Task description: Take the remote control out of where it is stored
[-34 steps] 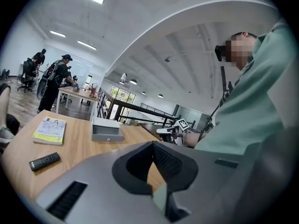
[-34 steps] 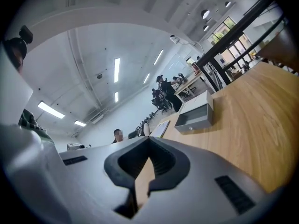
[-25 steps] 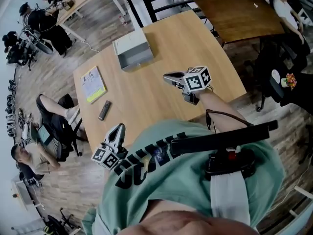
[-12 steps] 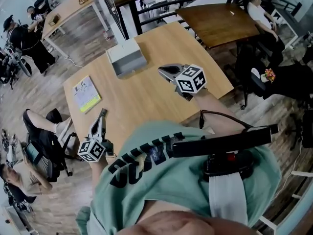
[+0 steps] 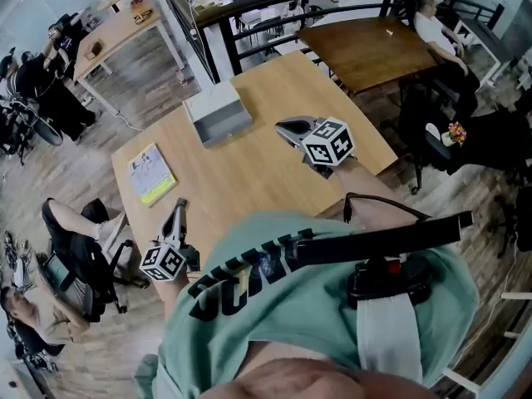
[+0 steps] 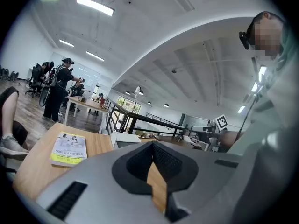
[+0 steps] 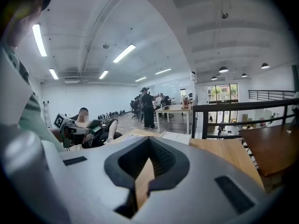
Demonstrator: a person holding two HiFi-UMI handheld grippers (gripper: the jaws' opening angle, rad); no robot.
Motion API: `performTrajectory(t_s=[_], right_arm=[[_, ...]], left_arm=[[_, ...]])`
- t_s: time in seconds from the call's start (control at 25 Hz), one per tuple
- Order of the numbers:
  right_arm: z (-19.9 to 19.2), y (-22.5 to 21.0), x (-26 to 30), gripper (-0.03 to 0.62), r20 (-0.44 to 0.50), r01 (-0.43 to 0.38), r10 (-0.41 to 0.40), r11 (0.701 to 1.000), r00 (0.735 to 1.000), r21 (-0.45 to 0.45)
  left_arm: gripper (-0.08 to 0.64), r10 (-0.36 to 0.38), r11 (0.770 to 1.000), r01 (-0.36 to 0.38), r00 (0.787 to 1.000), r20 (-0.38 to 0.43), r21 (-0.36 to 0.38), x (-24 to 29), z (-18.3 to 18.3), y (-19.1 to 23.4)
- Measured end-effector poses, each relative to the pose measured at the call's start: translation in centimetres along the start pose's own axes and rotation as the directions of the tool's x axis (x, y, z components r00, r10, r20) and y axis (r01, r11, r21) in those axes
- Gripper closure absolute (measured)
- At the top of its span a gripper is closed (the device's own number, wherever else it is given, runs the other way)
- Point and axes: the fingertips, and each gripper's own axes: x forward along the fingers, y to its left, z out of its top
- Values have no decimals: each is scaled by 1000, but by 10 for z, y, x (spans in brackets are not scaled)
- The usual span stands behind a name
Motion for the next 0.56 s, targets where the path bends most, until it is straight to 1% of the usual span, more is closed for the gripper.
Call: performTrajectory(t_s=[0.24, 0.4, 0.56], right_arm=[[7, 0, 15, 592, -16, -33, 33, 999, 999, -10], [12, 2, 20, 592, -15, -59, 59, 998, 998, -6], [7, 3, 30, 592, -30, -87, 86, 996, 996, -4]], left_arm=[[557, 42, 998, -42, 999, 3, -36, -7, -6, 10], [555, 47, 998, -47, 999, -6, -35, -6, -4, 5], [557, 54, 998, -55, 998, -12, -42, -1, -8, 7]])
